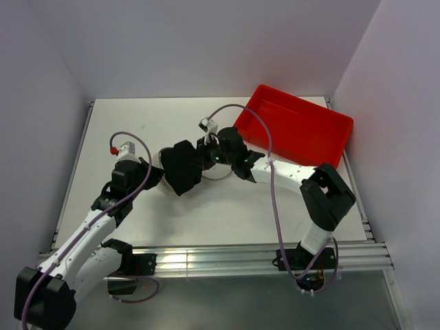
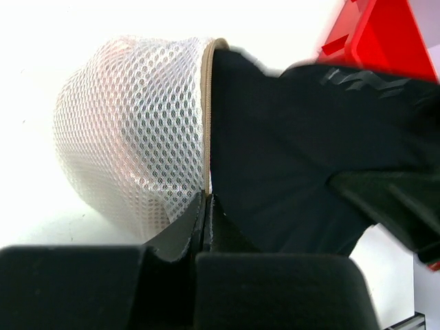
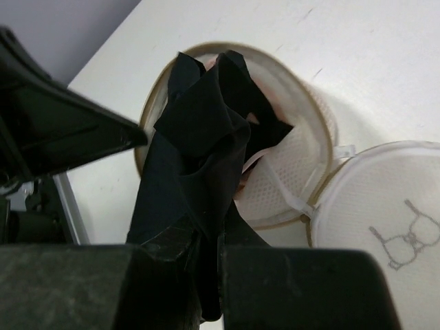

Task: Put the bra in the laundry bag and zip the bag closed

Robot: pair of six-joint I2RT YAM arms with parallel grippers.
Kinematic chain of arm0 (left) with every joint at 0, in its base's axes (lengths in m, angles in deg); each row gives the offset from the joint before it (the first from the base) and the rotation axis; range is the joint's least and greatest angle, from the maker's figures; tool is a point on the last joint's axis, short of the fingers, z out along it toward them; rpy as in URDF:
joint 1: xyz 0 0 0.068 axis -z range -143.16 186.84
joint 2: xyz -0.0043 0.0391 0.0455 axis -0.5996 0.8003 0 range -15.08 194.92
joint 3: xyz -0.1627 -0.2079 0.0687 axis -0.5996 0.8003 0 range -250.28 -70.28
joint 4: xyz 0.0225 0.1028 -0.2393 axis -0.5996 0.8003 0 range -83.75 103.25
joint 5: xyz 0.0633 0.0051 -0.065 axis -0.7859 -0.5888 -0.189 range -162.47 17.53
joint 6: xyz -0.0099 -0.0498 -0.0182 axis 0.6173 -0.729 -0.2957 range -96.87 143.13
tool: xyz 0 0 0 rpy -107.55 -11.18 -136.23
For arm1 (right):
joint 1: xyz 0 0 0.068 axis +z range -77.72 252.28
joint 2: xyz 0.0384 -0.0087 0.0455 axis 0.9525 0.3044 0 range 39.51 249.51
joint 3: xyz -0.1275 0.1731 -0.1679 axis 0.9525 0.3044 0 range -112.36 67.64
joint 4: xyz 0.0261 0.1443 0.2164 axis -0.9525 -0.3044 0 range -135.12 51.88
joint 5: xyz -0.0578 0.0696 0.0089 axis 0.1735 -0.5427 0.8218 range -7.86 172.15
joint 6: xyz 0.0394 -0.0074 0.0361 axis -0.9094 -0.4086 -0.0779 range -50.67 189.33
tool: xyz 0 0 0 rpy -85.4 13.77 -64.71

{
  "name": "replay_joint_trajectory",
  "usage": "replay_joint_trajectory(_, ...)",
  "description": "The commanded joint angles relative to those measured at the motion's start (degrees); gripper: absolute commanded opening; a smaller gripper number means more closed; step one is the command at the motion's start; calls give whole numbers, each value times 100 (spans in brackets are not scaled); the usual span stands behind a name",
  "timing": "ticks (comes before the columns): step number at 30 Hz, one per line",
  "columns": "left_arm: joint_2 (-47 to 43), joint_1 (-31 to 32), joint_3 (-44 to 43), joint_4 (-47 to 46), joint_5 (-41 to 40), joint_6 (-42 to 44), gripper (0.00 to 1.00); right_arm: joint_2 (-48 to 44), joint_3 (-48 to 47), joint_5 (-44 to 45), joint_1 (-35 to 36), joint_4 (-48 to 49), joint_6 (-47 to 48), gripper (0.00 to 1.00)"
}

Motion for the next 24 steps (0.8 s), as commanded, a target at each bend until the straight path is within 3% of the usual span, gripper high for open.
replay_joint_trajectory(1, 42, 7, -332, -429, 164, 205, 0, 65, -279, -405, 175, -242, 331, 0)
replay_joint_trajectory(6, -63, 16, -315, -429, 410, 320, 0, 469, -771, -107, 272, -725, 428, 0)
replay_joint_trajectory(13, -151, 16, -192, -245, 736, 425, 0, 672, -1659, 1026, 281, -1166, 605, 0)
replay_joint_trajectory(21, 77, 16, -192, -736, 1227, 346, 0, 829, -1001, 2273, 754, -173, -371, 0)
replay_joint_trajectory(24, 165, 16, -244, -851, 1316, 320, 0, 1093, -895, 2276, 1036, 73, -573, 0)
